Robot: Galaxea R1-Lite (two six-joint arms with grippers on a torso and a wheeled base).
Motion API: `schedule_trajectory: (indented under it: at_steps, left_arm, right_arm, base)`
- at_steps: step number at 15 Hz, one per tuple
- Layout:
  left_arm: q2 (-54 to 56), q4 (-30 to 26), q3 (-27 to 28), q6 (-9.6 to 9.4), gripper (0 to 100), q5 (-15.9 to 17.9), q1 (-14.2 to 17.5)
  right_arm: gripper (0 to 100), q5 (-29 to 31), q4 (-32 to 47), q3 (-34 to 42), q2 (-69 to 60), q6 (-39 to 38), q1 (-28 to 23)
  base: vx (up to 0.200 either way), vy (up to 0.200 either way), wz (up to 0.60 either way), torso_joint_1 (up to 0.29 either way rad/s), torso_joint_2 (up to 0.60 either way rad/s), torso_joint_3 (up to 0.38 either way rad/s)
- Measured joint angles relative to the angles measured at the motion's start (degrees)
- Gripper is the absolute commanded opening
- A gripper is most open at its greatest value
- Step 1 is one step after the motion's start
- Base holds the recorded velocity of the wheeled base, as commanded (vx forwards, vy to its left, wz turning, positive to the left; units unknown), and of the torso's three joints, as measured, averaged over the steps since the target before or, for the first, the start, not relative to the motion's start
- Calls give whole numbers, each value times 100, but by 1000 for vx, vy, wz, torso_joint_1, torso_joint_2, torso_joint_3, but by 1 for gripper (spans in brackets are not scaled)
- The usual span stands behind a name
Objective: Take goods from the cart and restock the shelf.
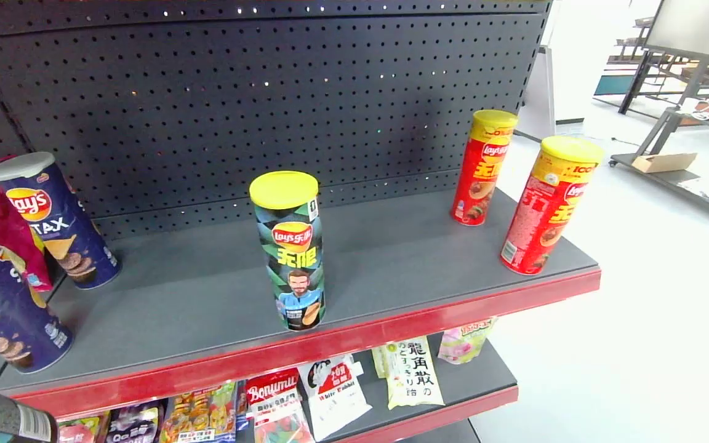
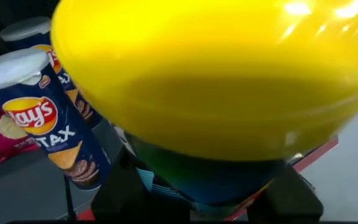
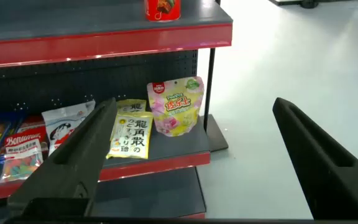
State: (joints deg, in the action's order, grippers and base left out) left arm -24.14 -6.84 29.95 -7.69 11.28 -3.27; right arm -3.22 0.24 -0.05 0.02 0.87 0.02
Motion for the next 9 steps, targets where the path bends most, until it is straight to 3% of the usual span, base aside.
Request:
schedule_trajectory:
  at_steps: [5,9]
  left_arm:
    - [-1477,1308,34,187,0,57,5]
    - [-2842,1871,422,257,0,503,2]
  right_arm:
    - [100,-1,-2,-5,0,-2,5]
    - [100,-1,0,-5,0,-18,5]
  base:
    - [0,0,0,0,0,0]
    - [0,0,0,0,0,0]
